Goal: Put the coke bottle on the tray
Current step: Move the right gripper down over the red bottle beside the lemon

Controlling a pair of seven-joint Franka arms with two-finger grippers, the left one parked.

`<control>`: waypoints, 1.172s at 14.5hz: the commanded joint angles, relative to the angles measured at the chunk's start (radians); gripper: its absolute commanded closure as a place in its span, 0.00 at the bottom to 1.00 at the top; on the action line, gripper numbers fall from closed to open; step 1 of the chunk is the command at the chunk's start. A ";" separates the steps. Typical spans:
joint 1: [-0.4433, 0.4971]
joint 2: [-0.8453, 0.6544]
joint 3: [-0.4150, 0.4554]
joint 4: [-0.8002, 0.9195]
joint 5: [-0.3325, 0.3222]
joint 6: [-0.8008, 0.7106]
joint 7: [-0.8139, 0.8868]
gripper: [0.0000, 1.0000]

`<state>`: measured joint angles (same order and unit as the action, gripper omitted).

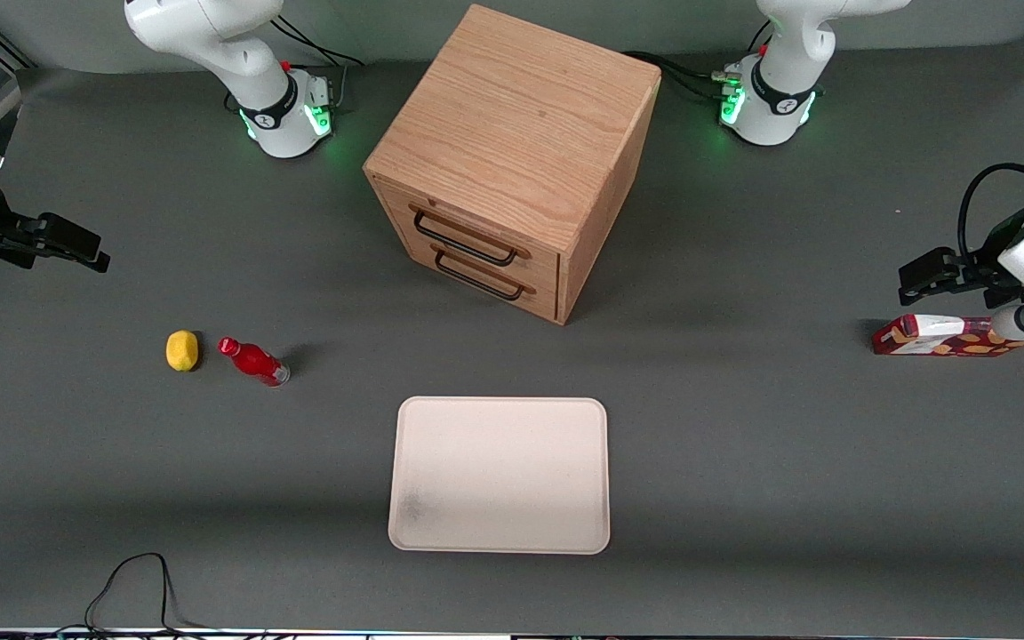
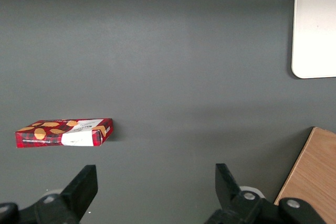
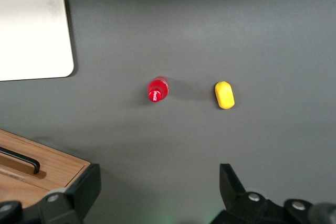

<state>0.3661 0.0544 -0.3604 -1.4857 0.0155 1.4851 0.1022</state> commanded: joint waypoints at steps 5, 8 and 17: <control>0.001 0.048 0.014 0.035 -0.008 -0.028 0.021 0.00; 0.002 0.042 0.012 -0.138 0.004 0.125 0.008 0.00; 0.010 0.143 0.043 -0.581 0.030 0.750 -0.006 0.00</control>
<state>0.3681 0.1606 -0.3296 -2.0547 0.0190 2.1849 0.1021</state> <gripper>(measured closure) 0.000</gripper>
